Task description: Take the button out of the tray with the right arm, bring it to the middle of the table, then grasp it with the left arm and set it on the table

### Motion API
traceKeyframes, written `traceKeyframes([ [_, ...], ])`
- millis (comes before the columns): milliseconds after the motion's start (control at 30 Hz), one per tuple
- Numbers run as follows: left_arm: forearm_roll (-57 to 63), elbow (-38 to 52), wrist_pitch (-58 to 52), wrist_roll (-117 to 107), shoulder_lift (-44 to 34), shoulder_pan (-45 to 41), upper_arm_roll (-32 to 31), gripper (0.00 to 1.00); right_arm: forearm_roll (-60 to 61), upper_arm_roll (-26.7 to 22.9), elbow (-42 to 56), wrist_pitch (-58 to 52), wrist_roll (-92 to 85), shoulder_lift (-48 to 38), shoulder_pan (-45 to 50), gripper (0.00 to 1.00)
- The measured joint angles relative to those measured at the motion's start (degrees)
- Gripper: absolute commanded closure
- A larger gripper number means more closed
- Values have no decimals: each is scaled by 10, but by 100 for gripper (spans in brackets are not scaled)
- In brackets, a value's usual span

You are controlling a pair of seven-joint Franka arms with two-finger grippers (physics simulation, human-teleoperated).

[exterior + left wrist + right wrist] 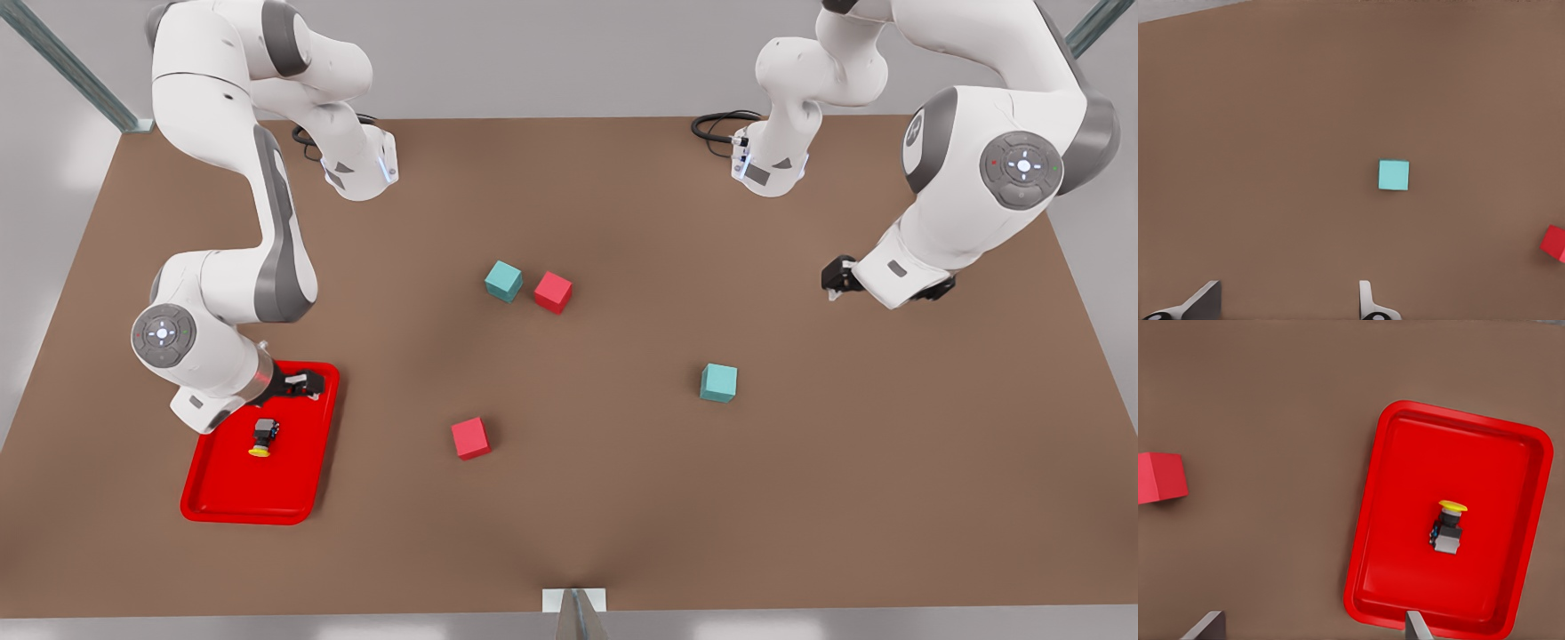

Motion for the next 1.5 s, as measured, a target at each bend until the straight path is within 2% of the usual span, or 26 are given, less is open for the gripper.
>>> traceKeyframes([
  [233,1,0,9,4,12,-7,0,0,-2,6,-5,-11,-12,30,4,0],
  [333,1,0,16,5,22,-7,0,0,-8,6,-13,17,-19,74,-48,0],
  [433,1,0,23,6,31,-7,0,0,5,6,32,43,-34,128,-94,0],
  [533,1,0,28,7,34,-6,1,0,19,5,52,48,-49,152,-106,0],
  [633,1,0,32,8,37,-7,1,0,28,6,123,47,-62,203,-111,0],
  [867,1,0,35,9,38,-8,0,0,107,6,146,66,-95,256,-170,0],
  [967,1,-1,35,10,42,-9,0,0,136,18,31,101,-109,208,-173,0],
  [1033,1,-1,36,10,43,-9,0,0,145,32,-94,158,-116,146,-169,0],
  [1100,1,-1,36,10,45,-9,0,0,151,40,-154,217,-123,119,-168,0],
  [1267,1,-2,37,11,49,-8,0,0,151,38,-154,317,-143,116,-174,0],
  [1367,1,-2,37,11,49,-9,0,0,125,-21,-155,353,-152,115,-123,0],
  [1500,1,-2,37,12,49,-10,0,0,91,-52,-156,382,-163,126,-85,0],
])
